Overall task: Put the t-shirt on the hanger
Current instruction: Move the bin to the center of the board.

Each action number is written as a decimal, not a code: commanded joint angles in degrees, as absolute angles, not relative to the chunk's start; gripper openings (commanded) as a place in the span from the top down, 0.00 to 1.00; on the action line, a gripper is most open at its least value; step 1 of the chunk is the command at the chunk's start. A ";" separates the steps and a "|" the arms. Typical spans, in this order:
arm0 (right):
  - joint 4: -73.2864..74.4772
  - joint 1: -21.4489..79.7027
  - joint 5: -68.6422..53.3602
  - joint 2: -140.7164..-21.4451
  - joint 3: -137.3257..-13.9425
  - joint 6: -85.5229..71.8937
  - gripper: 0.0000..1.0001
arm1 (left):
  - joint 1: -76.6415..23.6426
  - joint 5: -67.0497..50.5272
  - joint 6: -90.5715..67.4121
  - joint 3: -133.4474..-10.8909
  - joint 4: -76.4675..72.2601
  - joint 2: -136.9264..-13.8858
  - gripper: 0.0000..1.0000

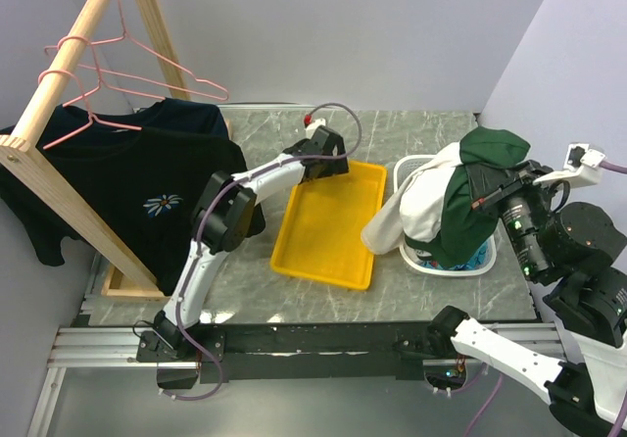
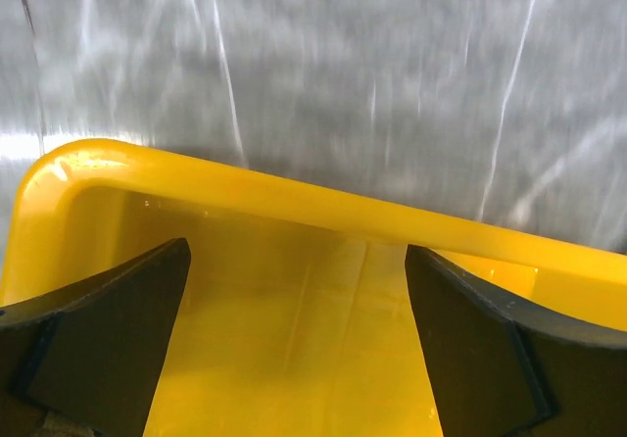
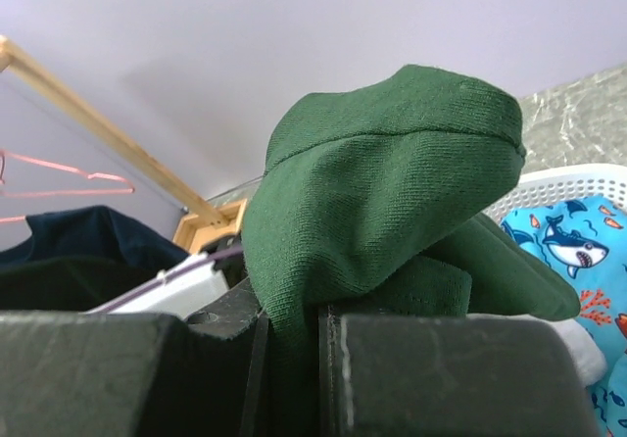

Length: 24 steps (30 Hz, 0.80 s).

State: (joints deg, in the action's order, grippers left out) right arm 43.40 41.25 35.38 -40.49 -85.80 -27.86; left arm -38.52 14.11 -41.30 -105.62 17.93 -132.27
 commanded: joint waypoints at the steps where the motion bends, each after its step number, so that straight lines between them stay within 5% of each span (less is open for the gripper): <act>1: 41.13 41.13 32.96 -39.38 -84.38 -29.18 1.00 | -36.22 16.87 -38.32 -113.02 16.96 -136.75 0.03; 15: 42.54 41.22 31.99 -40.43 -80.68 -29.00 1.00 | -24.87 9.35 -32.53 -129.28 11.26 -142.83 0.04; 24: 43.50 41.22 33.31 -40.08 -81.12 -28.74 1.00 | -30.67 5.71 -28.82 -116.20 8.16 -125.79 0.04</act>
